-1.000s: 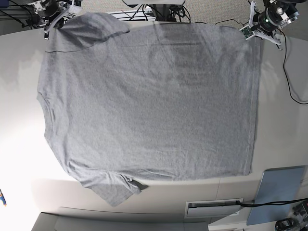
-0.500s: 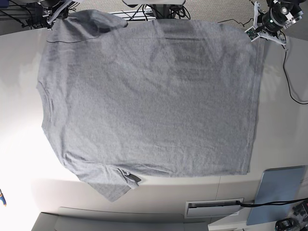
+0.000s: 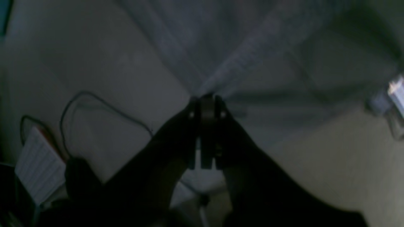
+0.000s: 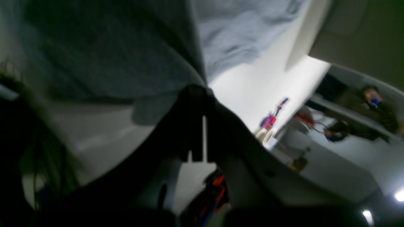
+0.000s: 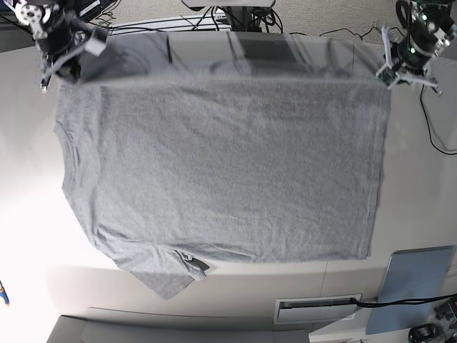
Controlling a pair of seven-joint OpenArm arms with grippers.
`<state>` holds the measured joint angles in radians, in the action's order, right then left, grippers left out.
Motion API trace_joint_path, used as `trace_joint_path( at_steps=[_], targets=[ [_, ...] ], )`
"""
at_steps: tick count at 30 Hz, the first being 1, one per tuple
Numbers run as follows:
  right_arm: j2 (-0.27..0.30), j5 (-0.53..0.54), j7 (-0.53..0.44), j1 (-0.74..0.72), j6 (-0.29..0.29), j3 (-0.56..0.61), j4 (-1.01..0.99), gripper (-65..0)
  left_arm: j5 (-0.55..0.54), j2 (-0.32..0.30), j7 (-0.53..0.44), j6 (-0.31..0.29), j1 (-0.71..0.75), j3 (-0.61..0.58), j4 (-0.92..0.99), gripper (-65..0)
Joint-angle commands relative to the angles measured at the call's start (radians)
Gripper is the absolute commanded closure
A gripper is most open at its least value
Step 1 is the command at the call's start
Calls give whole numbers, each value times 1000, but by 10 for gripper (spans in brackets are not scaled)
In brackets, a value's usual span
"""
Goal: Fold the T-shirt properly
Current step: 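Fold the shoulder edge over onto the shirt body with both grippers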
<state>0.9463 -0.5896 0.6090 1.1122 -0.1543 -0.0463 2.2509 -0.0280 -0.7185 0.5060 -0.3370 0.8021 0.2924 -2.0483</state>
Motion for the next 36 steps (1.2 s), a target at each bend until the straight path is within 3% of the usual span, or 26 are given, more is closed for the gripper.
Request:
trace_joint_path(
  at_steps=[1, 12, 18, 28, 36],
  targets=[
    [9, 8, -16, -20, 20, -8, 12, 0, -14, -9, -9, 11, -14, 10, -10, 0],
    [-71, 112, -108, -241, 16, -7, -6, 0, -89, 101, -53, 11, -172, 10, 58, 0],
    [-74, 145, -142, -322, 16, 10, -111, 0, -113, 112, -59, 11, -236, 10, 98, 0],
    [-108, 145, -154, -571, 24, 180, -281, 0, -138, 177, -61, -3, -335, 6, 190, 0],
    [-107, 140, -143, -723, 52, 264, -336, 0, -115, 178, -57, 9, -391, -69, 208, 0]
  ],
)
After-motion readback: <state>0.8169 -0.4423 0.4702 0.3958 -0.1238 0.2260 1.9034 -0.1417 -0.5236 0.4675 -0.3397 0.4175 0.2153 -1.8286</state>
